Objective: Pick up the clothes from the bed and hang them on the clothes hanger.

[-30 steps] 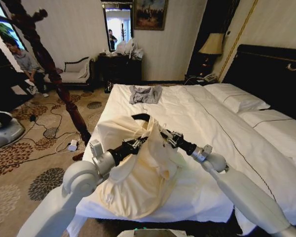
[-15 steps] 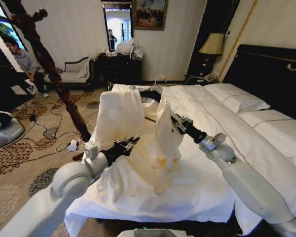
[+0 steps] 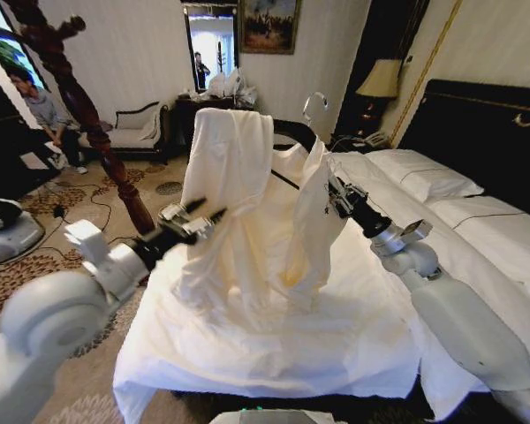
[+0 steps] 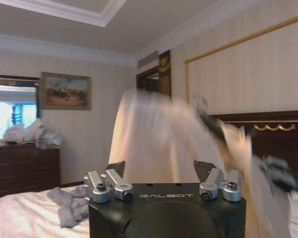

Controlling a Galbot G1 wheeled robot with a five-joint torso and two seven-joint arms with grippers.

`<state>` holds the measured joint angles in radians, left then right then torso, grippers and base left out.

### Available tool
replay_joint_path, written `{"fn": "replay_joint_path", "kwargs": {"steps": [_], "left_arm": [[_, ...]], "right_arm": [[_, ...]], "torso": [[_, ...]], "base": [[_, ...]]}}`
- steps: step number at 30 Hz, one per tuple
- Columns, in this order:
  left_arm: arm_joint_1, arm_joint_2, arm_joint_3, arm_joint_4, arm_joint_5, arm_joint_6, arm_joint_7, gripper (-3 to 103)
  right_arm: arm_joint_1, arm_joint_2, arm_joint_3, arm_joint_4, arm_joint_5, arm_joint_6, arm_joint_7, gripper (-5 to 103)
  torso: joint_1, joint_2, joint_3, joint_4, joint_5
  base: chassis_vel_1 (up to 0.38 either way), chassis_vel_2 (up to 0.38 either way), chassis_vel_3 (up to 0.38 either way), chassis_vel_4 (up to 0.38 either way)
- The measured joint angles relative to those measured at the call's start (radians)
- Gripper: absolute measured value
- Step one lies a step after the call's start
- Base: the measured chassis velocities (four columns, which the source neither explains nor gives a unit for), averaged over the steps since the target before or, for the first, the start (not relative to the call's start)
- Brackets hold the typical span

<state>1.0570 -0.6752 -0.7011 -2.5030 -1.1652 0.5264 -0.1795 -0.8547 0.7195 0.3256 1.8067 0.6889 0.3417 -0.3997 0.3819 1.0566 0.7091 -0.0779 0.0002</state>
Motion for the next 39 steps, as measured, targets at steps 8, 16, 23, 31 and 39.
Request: {"fn": "replay_joint_path", "kwargs": {"steps": [8,16,23,31,39], "left_arm": [[0.116,-0.051,0.049,0.002,0.088,0.057,-0.064,99],[0.234,-0.137,0.095,0.003,0.163,0.094,-0.122,100],[0.174,-0.147,0.110,0.003,0.132,0.101,-0.131,100],[0.139,-0.164,0.122,0.003,0.117,0.106,-0.143,100],[0.089,-0.211,0.145,0.003,0.117,0.113,-0.156,100]], "right_arm": [[-0.024,0.046,-0.041,-0.068,-0.190,0.022,0.039,20],[-0.017,0.078,-0.054,-0.078,-0.268,0.029,0.103,20],[-0.027,0.094,-0.102,-0.076,-0.423,0.046,0.193,20],[-0.010,0.111,-0.099,-0.093,-0.590,0.102,0.246,20],[-0.005,0.094,-0.087,-0.058,-0.693,0.105,0.313,20]], "torso": [[0.000,0.000,0.000,0.0001,0.0000],[0.000,0.000,0.000,0.0001,-0.0004],[0.000,0.000,0.000,0.0000,-0.0001],[0.000,0.000,0.000,0.0003,-0.0002],[0.000,0.000,0.000,0.0002,-0.0002]], "base": [[0.000,0.000,0.000,0.000],[0.000,0.000,0.000,0.000],[0.000,0.000,0.000,0.000],[0.000,0.000,0.000,0.000],[0.000,0.000,0.000,0.000]]}}
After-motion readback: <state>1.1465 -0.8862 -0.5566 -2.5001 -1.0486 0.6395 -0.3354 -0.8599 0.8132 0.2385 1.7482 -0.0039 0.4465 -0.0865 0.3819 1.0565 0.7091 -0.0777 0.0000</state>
